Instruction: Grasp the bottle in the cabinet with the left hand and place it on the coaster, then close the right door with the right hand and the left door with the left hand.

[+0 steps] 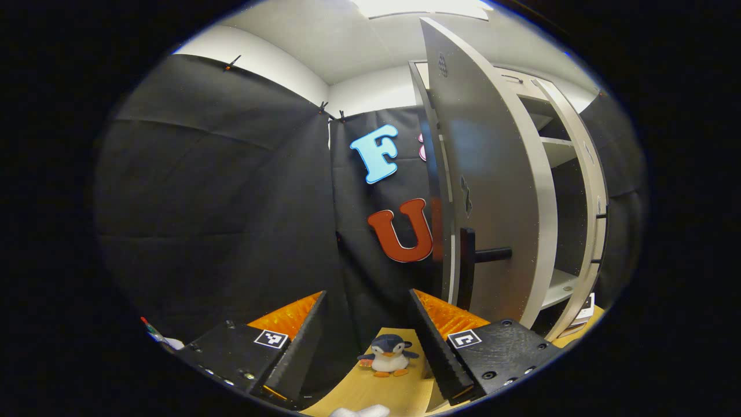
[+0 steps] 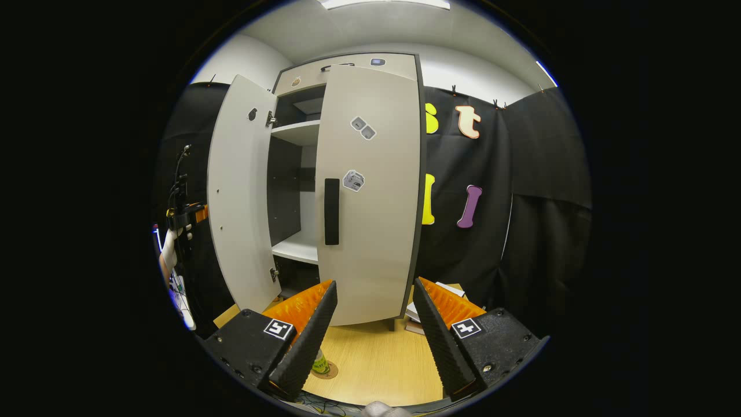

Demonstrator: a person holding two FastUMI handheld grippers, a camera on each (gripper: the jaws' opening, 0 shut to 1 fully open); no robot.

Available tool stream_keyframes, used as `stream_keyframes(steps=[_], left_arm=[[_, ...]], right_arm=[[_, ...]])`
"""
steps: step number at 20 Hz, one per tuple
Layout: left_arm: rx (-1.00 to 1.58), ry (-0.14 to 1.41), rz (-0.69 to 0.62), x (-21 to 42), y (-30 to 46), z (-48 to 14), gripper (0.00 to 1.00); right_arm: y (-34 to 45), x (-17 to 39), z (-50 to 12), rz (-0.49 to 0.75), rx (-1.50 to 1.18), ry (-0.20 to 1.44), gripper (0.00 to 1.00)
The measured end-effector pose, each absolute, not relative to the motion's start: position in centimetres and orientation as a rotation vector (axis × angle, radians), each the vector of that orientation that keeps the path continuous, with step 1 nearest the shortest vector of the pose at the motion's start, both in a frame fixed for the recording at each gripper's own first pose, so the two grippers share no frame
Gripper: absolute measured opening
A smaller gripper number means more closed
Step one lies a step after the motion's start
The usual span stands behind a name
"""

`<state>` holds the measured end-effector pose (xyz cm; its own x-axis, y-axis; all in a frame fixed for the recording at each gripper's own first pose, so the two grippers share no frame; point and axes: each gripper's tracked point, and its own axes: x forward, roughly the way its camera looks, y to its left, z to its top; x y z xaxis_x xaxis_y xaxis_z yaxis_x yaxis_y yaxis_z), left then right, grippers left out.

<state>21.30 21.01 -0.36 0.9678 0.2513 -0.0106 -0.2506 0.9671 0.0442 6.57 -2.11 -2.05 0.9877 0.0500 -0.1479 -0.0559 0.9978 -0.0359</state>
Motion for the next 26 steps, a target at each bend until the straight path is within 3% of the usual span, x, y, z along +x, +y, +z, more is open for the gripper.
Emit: stream_keyframes(steps=[3, 4, 5, 7, 11, 12, 13, 14, 15, 16, 17, 26], left_arm=[[0.036, 0.023, 0.248, 21.1, 20.0, -0.3, 0.81], [0.036, 0.026, 0.243, 21.1, 19.3, -0.3, 0.84], [0.039, 0.027, 0.233, 21.1, 18.4, -0.3, 0.80], [0.047, 0.025, 0.202, 21.2, 16.2, -0.2, 0.84], [0.047, 0.020, 0.150, 21.7, 11.4, -0.2, 0.81], [0.048, 0.025, 0.135, 22.0, 10.1, -0.2, 0.85], [0.053, 0.024, 0.123, 22.3, 9.1, -0.1, 0.81], [0.065, 0.019, 0.113, 22.7, 8.2, 0.2, 0.88], [0.084, 0.017, 0.106, 23.2, 7.5, 0.4, 0.82], [0.093, 0.021, 0.103, 23.4, 6.8, 0.4, 0.94], [0.085, 0.013, 0.096, 23.9, 6.4, 0.5, 0.98], [0.055, 0.012, 0.077, 23.1, 5.6, 0.8, 0.96]], right_arm=[[-2.2, 6.8, -2.4, 0.085, -0.036, 0.151, 0.82], [-2.5, 6.9, -2.5, 0.092, -0.038, 0.154, 0.82], [-2.8, 7.0, -2.5, 0.097, -0.039, 0.155, 0.82], [-3.5, 7.4, -2.3, 0.106, -0.035, 0.149, 0.82], [-5.2, 8.0, -2.1, 0.125, -0.024, 0.154, 0.82], [-5.7, 8.1, -2.1, 0.128, -0.026, 0.154, 0.82], [-6.2, 8.2, -2.0, 0.128, -0.027, 0.153, 0.82], [-6.6, 8.3, -1.9, 0.128, -0.025, 0.151, 0.82], [-7.0, 8.4, -1.8, 0.129, -0.022, 0.149, 0.82], [-7.4, 8.5, -1.7, 0.128, -0.020, 0.149, 0.82], [-7.7, 8.5, -1.5, 0.123, -0.017, 0.144, 0.82], [-8.1, 8.3, -0.6, 0.098, -0.011, 0.119, 0.82]])
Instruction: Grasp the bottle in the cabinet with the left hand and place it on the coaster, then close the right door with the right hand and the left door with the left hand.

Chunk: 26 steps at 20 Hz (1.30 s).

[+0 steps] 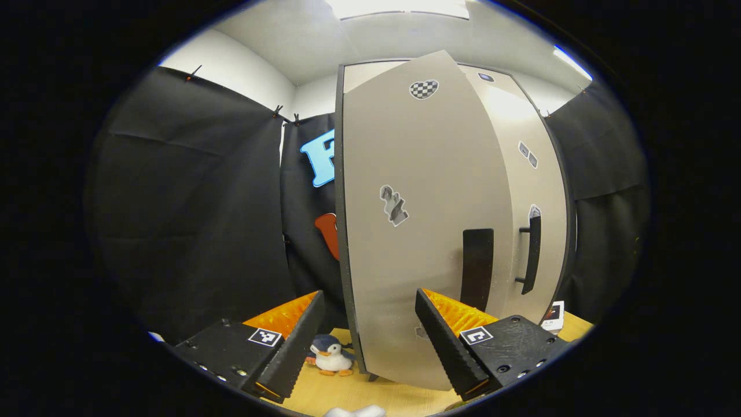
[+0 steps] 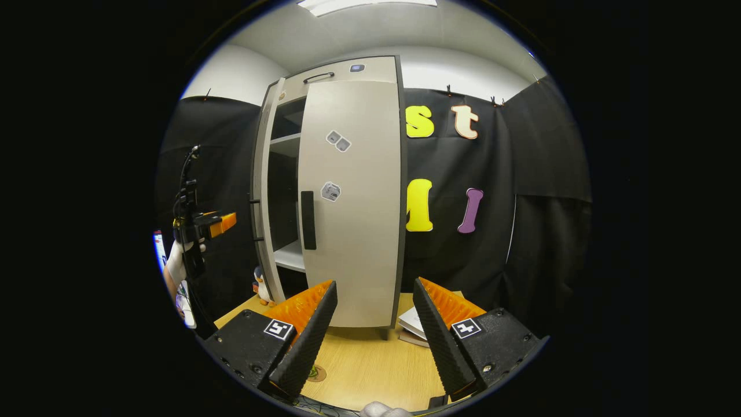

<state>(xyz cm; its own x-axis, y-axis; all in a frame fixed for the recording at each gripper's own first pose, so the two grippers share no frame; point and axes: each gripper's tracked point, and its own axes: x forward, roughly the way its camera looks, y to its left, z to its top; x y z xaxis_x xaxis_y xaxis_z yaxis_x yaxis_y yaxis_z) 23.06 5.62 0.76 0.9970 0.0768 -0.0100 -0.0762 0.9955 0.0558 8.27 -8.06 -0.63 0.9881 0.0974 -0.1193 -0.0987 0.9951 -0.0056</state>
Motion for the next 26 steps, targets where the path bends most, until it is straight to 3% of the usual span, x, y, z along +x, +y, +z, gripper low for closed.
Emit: stream_keyframes(steps=[10, 16, 26], left_arm=[[0.028, 0.037, 0.011, 21.3, 5.2, 0.9, 0.96], [0.028, -0.002, -0.022, 16.6, 4.7, 3.2, 0.96], [0.029, 0.056, -0.018, 11.6, 4.9, -0.9, 0.96]], right_arm=[[-5.6, 7.7, 0.8, 0.059, -0.004, 0.074, 0.82], [-4.2, 7.4, 2.0, 0.015, 0.009, 0.028, 0.82], [-0.3, 6.8, 0.3, 0.026, 0.013, 0.023, 0.82]])
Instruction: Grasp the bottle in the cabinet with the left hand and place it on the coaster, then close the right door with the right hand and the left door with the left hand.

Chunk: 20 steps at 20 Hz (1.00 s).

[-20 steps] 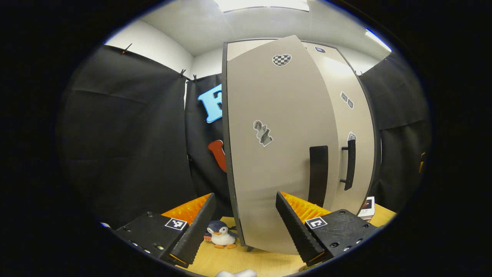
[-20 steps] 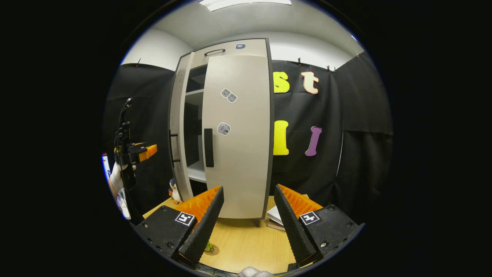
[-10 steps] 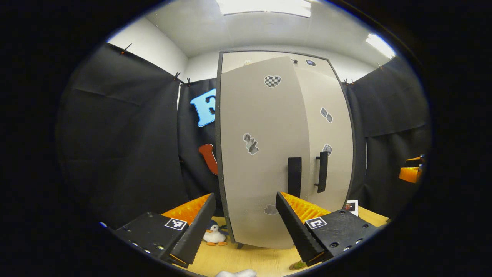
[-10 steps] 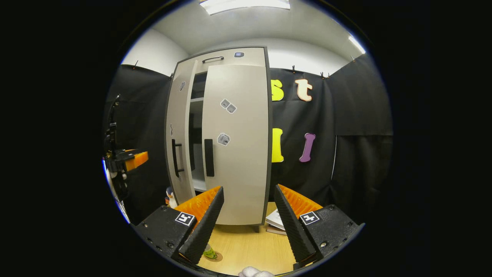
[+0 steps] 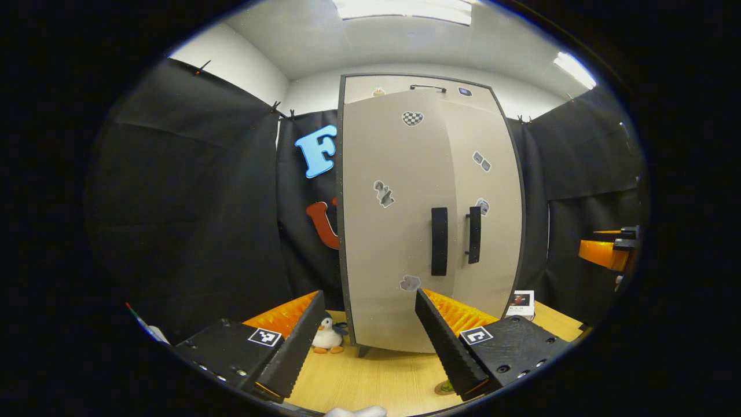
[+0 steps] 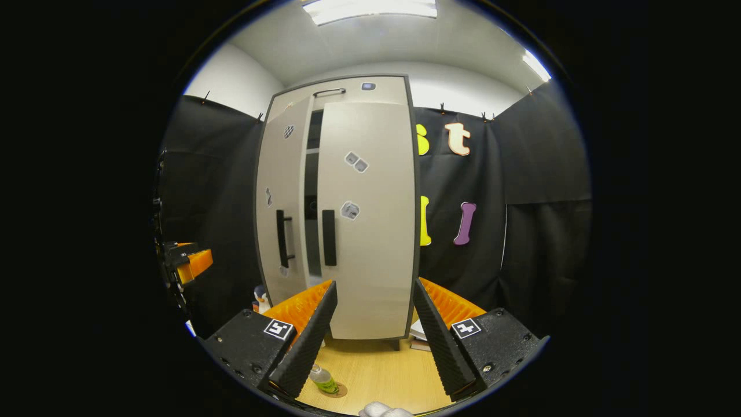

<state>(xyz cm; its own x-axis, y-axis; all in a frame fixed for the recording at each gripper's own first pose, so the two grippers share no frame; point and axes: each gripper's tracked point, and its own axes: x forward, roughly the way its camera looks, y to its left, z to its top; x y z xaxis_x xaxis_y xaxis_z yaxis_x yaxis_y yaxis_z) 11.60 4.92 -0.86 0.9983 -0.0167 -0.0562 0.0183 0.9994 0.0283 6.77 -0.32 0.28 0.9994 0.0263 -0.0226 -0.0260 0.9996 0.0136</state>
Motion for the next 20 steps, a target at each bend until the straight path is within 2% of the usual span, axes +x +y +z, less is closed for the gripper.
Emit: stream_keyframes(steps=[20], left_arm=[[0.028, 0.018, -0.033, 11.9, 6.0, 0.3, 0.96]], right_arm=[[0.8, 5.6, 1.6, 0.006, -0.026, -0.017, 0.82]])
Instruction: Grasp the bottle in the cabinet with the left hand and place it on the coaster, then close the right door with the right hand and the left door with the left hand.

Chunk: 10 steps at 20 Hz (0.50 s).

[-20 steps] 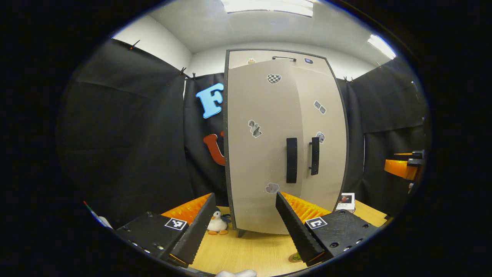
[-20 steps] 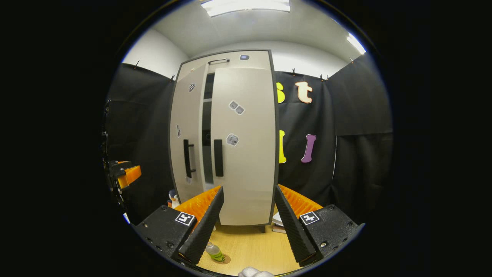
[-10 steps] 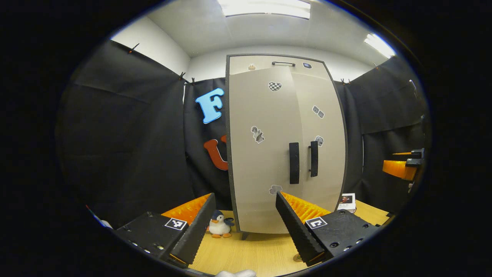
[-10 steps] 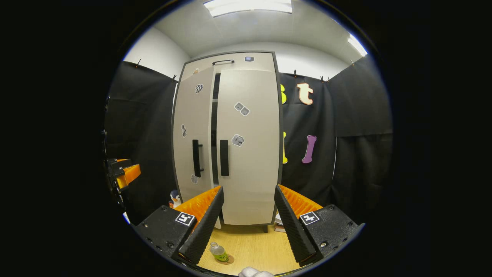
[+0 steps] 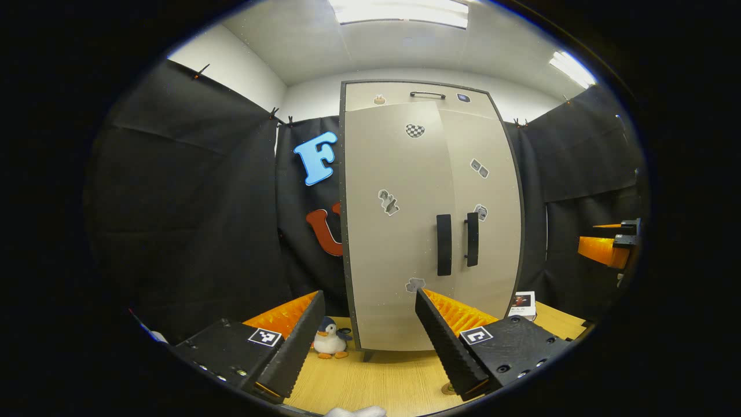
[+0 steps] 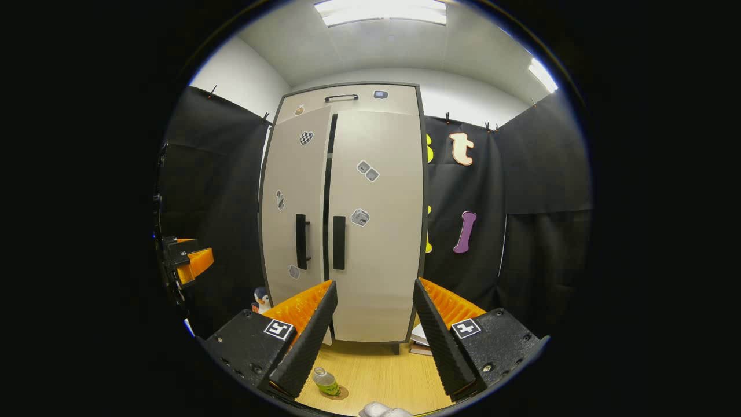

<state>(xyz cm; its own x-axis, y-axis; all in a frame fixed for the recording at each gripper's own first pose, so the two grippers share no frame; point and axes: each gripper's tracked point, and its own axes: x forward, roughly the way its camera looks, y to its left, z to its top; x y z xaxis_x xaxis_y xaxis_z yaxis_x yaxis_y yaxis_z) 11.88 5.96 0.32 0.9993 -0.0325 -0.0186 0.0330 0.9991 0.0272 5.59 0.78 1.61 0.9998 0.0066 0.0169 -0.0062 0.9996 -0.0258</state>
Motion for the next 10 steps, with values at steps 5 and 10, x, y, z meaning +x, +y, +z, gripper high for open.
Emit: stream_keyframes(steps=[5, 10], left_arm=[[0.026, 0.034, -0.043, 12.31, 5.28, -0.14, 0.96], [0.016, 0.036, -0.038, 12.22, 5.29, -0.16, 0.96]], right_arm=[[0.21, 5.49, 1.29, -0.003, -0.026, -0.010, 0.82], [0.08, 5.76, 1.02, -0.002, -0.021, -0.007, 0.82]])
